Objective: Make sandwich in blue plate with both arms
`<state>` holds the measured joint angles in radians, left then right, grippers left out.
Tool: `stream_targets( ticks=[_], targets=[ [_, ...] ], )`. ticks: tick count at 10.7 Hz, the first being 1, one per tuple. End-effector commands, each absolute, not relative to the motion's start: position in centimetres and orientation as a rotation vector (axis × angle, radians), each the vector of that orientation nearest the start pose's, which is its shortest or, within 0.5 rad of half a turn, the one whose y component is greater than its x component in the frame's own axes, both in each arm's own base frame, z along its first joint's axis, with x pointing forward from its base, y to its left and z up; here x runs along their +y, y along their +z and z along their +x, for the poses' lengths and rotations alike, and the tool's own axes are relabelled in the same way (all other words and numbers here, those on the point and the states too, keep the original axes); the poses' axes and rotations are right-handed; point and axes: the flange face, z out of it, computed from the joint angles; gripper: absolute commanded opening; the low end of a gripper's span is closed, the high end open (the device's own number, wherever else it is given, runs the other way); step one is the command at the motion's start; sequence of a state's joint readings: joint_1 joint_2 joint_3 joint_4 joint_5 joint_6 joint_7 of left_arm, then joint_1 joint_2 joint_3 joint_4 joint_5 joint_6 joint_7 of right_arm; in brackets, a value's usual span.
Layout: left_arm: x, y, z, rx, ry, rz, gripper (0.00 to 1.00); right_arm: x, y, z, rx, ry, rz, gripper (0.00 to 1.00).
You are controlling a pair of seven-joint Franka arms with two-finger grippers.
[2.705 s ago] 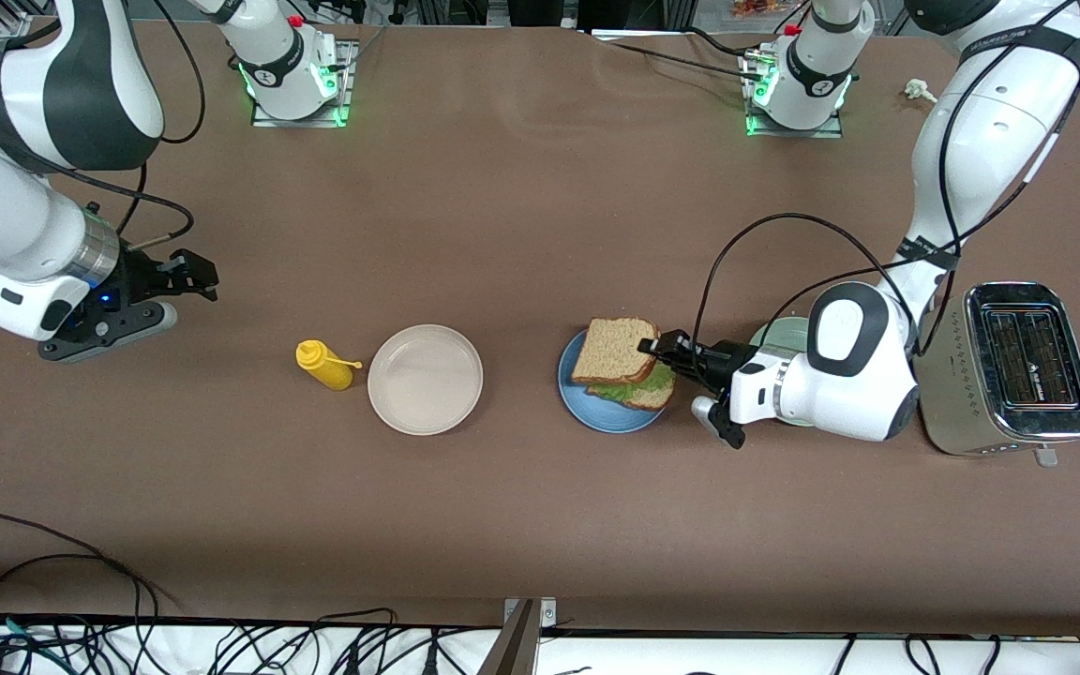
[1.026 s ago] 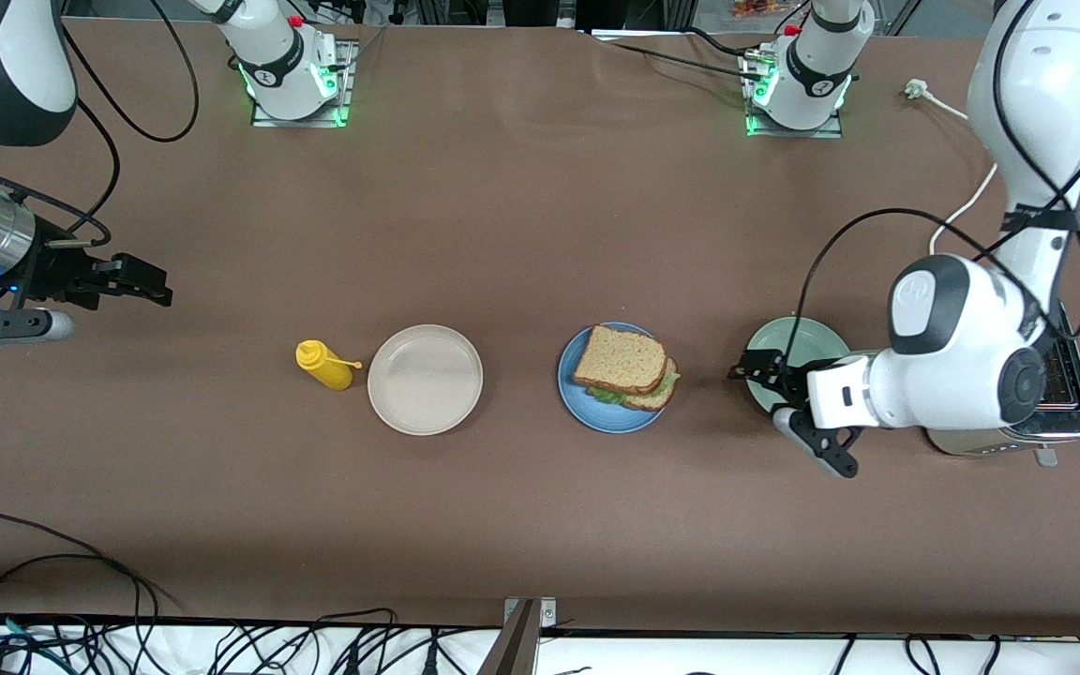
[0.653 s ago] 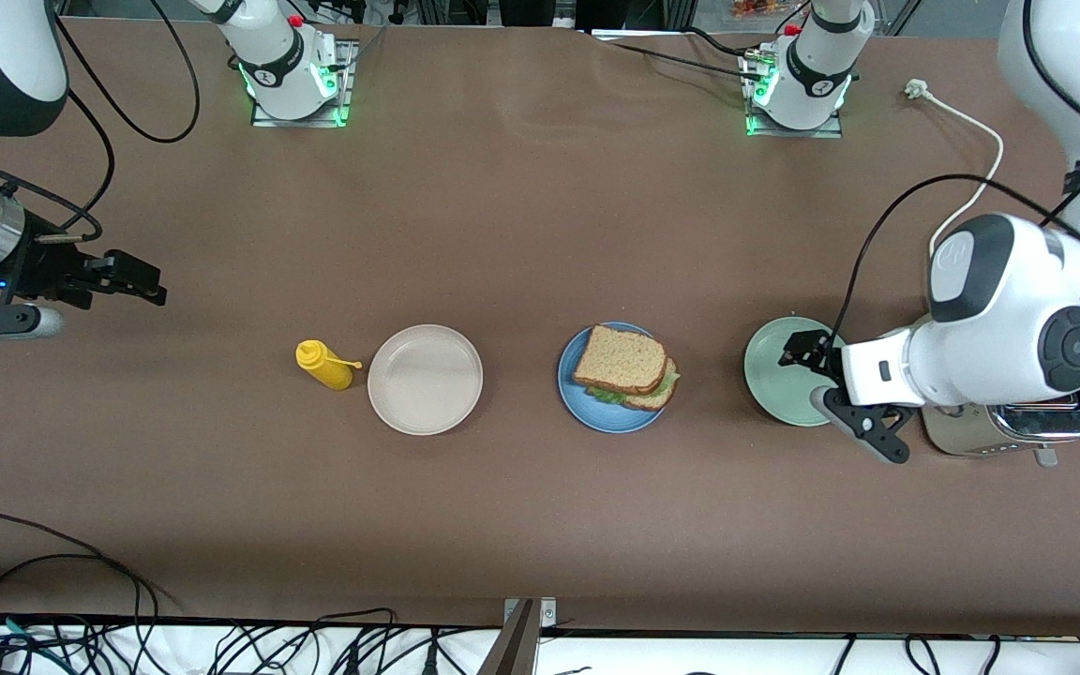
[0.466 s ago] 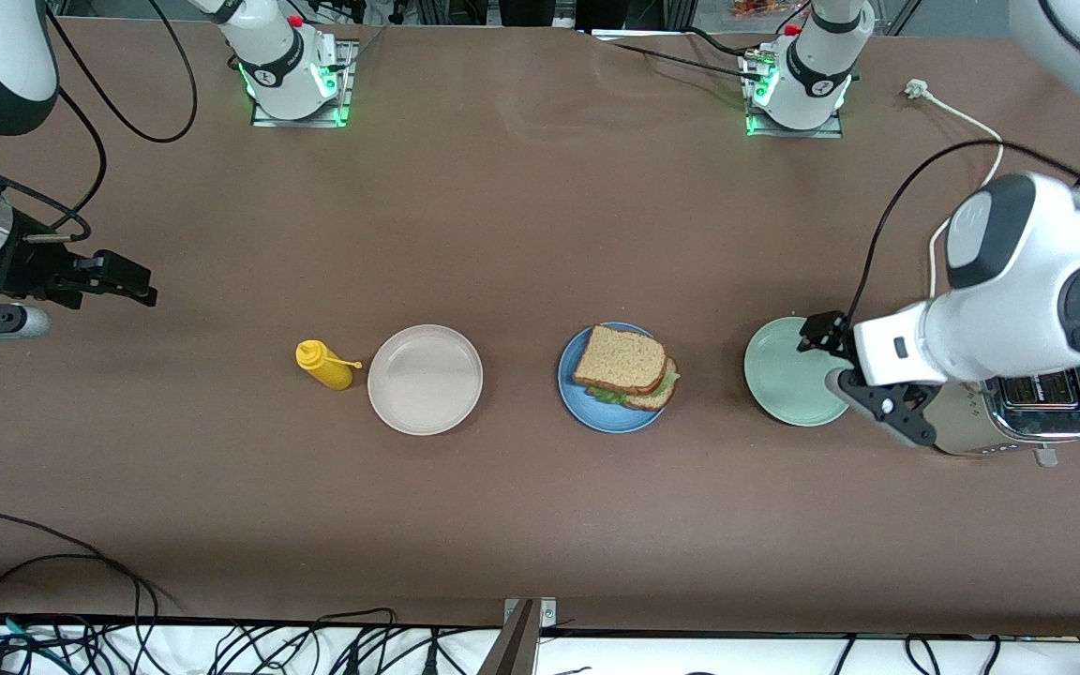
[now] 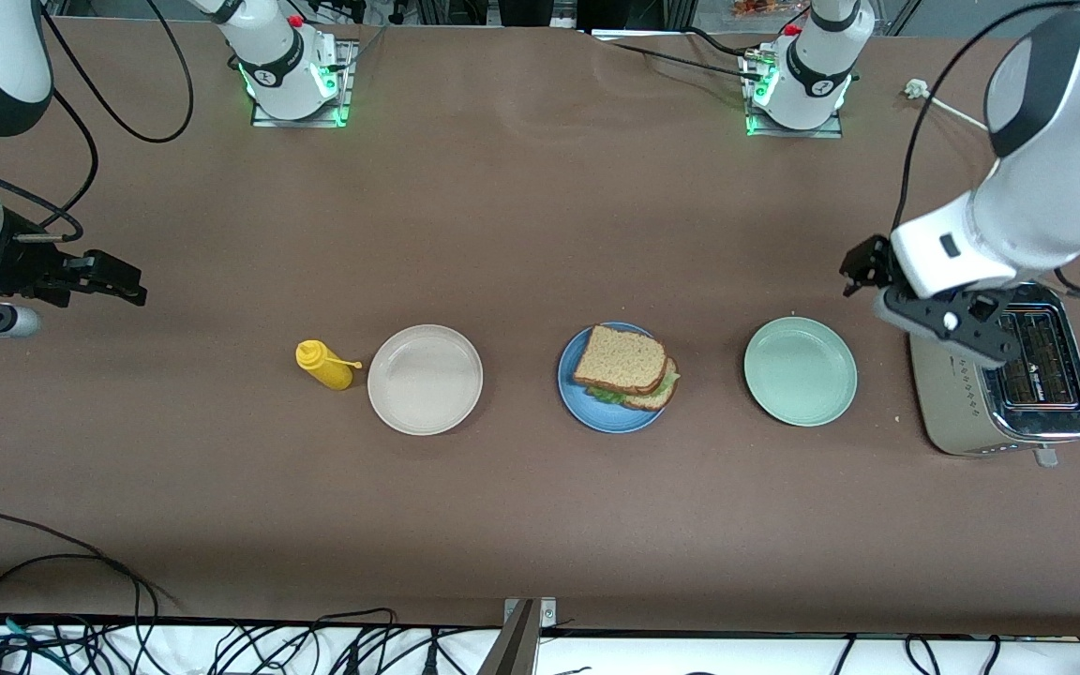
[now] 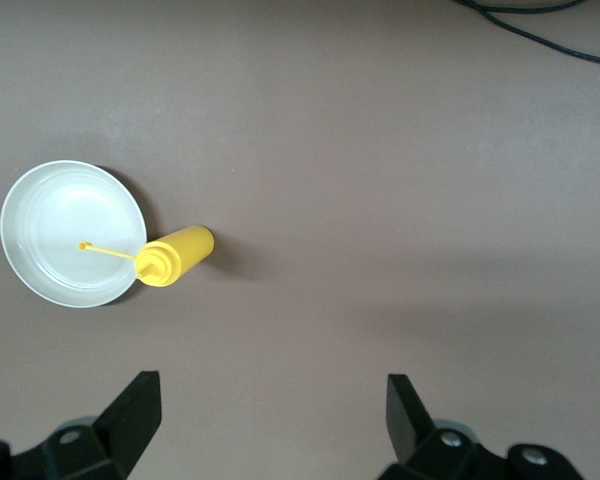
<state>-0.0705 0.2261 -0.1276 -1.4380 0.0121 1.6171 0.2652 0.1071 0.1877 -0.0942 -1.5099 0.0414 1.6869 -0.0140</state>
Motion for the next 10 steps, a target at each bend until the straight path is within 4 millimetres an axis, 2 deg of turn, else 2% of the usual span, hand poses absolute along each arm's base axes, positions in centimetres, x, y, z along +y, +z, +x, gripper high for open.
stream_targets(
  ticks=[1, 2, 3, 4, 5, 7, 10],
  targets=[
    [-8.0, 58.4, 58.3, 0.553, 0.018, -3.150, 1.00, 1.7, 56.1, 61.4, -0.042, 0.028, -3.138, 1.00],
    [-7.7, 59.3, 57.4, 0.551, -0.033, -3.140, 1.00, 1.5, 56.2, 61.4, -0.040, 0.025, -3.139, 1.00],
    [-6.9, 58.9, 56.6, 0.542, -0.028, -3.109, 1.00, 1.5, 56.2, 61.4, -0.042, 0.028, -3.139, 1.00],
    [-5.8, 59.5, 56.1, 0.508, -0.058, -3.104, 1.00, 1.5, 56.2, 61.4, -0.040, 0.028, -3.139, 1.00],
    [-5.9, 59.6, 56.0, 0.508, -0.053, -3.102, 1.00, 1.5, 56.2, 61.4, -0.040, 0.028, -3.140, 1.00],
    [-6.2, 59.5, 55.5, 0.330, -0.007, -3.132, 1.00, 1.3, 56.3, 61.4, -0.036, 0.025, -3.141, 1.00],
    [-6.3, 59.3, 55.3, 0.291, 0.025, -3.140, 1.00, 1.4, 56.3, 61.4, -0.038, 0.025, -3.140, 1.00]
  ],
)
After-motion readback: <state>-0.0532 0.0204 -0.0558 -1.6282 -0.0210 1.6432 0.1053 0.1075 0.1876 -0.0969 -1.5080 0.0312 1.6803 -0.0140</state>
